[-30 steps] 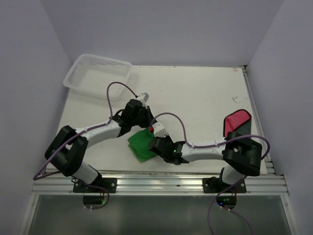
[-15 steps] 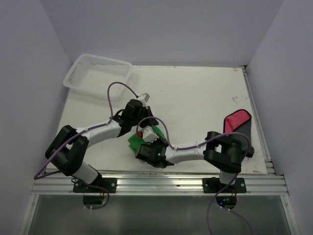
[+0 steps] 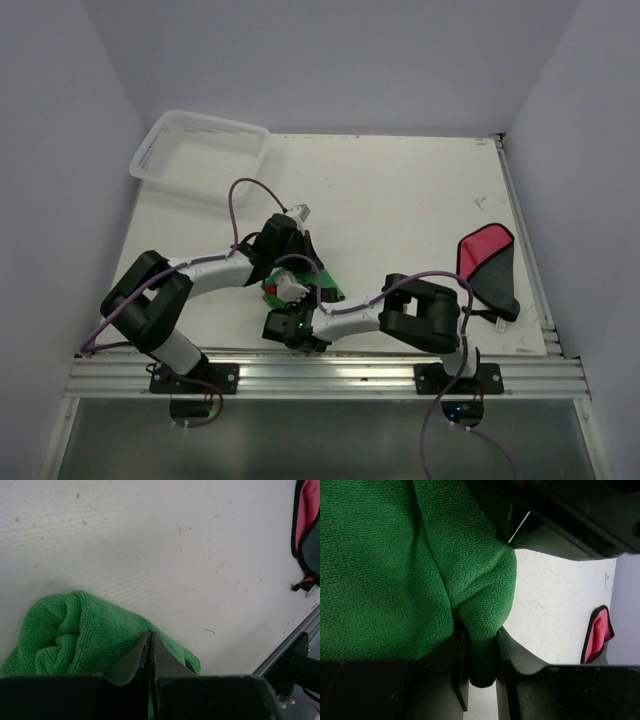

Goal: Roll the towels
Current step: Roll the towel

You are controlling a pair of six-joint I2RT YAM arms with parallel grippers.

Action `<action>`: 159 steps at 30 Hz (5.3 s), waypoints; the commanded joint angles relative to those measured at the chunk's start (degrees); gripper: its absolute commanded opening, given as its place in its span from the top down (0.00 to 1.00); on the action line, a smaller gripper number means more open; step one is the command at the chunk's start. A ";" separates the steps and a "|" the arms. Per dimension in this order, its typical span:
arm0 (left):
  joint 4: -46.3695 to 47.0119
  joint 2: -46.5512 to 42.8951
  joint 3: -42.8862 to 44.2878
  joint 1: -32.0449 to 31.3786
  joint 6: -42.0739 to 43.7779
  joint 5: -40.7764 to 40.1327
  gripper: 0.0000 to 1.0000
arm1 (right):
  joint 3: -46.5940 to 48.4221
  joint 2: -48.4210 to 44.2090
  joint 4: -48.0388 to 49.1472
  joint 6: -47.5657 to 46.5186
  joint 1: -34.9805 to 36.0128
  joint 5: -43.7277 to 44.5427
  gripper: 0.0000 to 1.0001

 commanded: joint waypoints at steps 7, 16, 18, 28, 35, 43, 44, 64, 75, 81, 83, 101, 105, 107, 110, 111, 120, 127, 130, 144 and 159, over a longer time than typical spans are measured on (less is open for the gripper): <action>3.66 -0.54 -5.99 -1.75 0.16 -4.12 0.97 | 5.59 4.18 -4.56 0.76 0.82 1.54 0.96; 5.51 2.27 -9.07 -1.75 0.16 -8.16 1.00 | 3.75 -2.30 -2.80 2.34 0.82 -3.29 0.59; 5.86 3.23 -9.51 -1.75 -0.28 -8.95 1.00 | 2.61 -4.51 -2.89 3.22 0.82 -3.82 0.52; 7.62 4.11 -11.01 -1.66 -0.98 -10.45 1.00 | -7.40 -23.57 1.23 8.40 0.82 -10.40 0.43; 7.36 3.85 -10.74 -1.66 -0.81 -10.36 1.00 | -17.60 -36.76 12.74 9.63 -2.06 -20.23 0.41; 6.22 2.80 -10.13 -1.75 -0.19 -10.80 1.00 | -29.30 -44.33 25.93 15.35 -22.17 -46.08 0.41; 5.87 2.80 -10.04 -1.66 -0.10 -10.89 1.00 | -30.08 -44.25 27.07 15.44 -23.60 -48.28 0.41; 4.55 0.78 -10.83 -1.66 -1.24 -13.51 1.00 | -37.56 -31.94 46.41 24.58 -31.52 -69.39 0.53; 3.76 -2.10 -9.70 -1.84 -1.52 -14.40 0.99 | -37.12 -29.92 47.12 24.32 -31.52 -70.36 1.00; -5.90 -12.03 -1.53 -1.75 3.32 -19.06 0.84 | -37.30 -30.62 45.90 23.79 -31.61 -67.64 1.00; -9.94 -14.07 -0.11 -1.57 4.55 -20.37 0.80 | -36.42 -31.06 45.28 22.92 -31.61 -66.67 1.00; -9.34 -25.94 -17.86 -6.92 -1.68 -21.78 0.90 | -29.74 -33.79 36.93 17.98 -31.61 -58.76 1.00; -7.23 -23.93 -19.09 -10.53 -2.39 -21.00 0.90 | -29.74 -33.79 36.84 18.60 -31.61 -58.32 1.00; -4.25 -22.87 -19.53 -11.85 -2.74 -20.91 0.91 | -29.74 -33.96 36.75 18.78 -31.61 -57.79 1.00; -2.49 -20.42 -20.41 -13.78 -3.00 -20.91 0.92 | -29.74 -34.49 36.31 18.78 -31.52 -57.09 1.00; -1.79 -19.71 -20.93 -14.23 -3.09 -21.00 0.92 | -29.65 -34.66 36.22 18.78 -31.52 -57.00 1.00; 0.24 -14.70 -21.12 -19.76 -5.55 -22.84 0.93 | -28.51 -35.28 35.26 19.74 -31.61 -54.11 1.00; 0.24 -11.36 -18.74 -23.80 -6.96 -24.07 0.93 | -27.81 -36.42 34.38 17.47 -31.52 -52.43 1.00; 0.15 -10.30 -18.04 -24.42 -7.13 -24.34 0.93 | -28.59 -36.86 34.11 14.31 -30.64 -51.20 1.00; -1.08 -8.98 -16.89 -24.78 -8.27 -24.51 0.93 | -29.48 -34.23 32.17 4.54 -18.34 -33.81 1.00; -2.12 -10.38 -17.33 -24.78 -10.74 -24.42 0.93 | -26.31 -26.14 31.30 -2.05 -5.07 -13.33 1.00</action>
